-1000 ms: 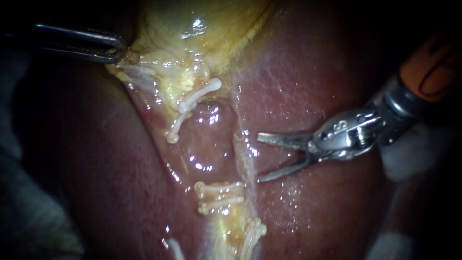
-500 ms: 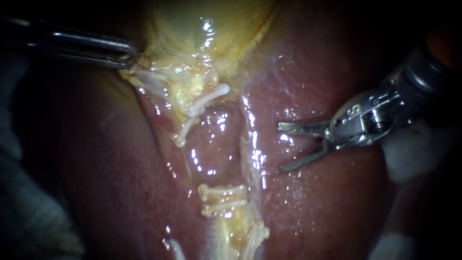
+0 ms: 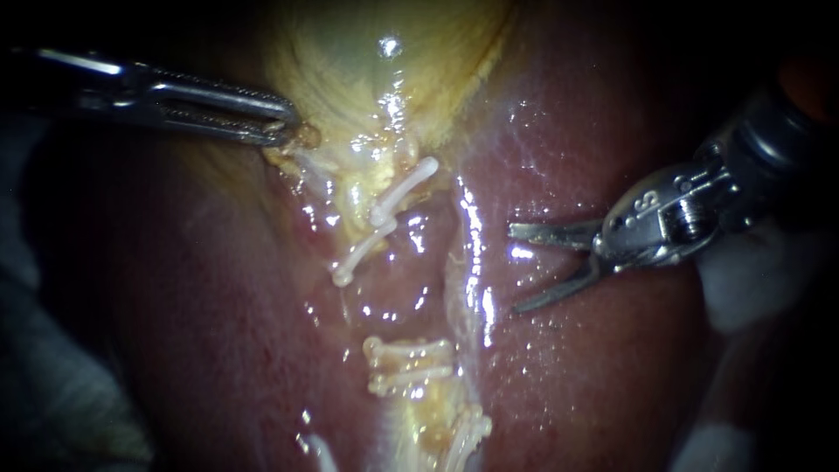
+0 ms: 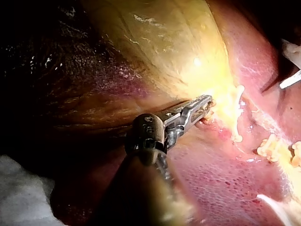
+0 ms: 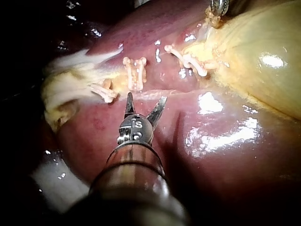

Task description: Go back from the cut right tube

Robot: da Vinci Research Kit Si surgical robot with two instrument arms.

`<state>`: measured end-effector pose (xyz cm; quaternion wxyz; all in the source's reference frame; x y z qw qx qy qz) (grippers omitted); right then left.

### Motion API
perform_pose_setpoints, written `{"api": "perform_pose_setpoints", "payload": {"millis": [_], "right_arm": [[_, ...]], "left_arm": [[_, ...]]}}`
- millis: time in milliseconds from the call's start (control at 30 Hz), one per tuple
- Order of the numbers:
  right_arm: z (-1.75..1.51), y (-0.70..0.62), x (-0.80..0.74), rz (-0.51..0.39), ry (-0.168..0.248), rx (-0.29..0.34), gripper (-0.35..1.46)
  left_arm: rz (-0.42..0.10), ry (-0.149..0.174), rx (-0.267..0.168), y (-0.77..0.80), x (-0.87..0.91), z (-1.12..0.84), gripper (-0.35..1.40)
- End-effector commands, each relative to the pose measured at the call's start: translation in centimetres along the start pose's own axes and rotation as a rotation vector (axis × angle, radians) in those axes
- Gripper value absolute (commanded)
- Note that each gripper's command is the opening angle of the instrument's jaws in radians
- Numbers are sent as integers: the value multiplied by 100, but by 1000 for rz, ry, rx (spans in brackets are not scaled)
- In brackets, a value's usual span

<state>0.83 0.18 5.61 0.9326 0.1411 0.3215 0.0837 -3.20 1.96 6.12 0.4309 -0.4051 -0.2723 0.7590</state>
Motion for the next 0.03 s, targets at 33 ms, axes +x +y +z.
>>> {"api": "perform_pose_setpoints", "payload": {"millis": [33], "right_arm": [[5, -1, 1, 1, -1, -2, 143]], "left_arm": [[0, -2, -5, 1, 2, -7, -35]]}}
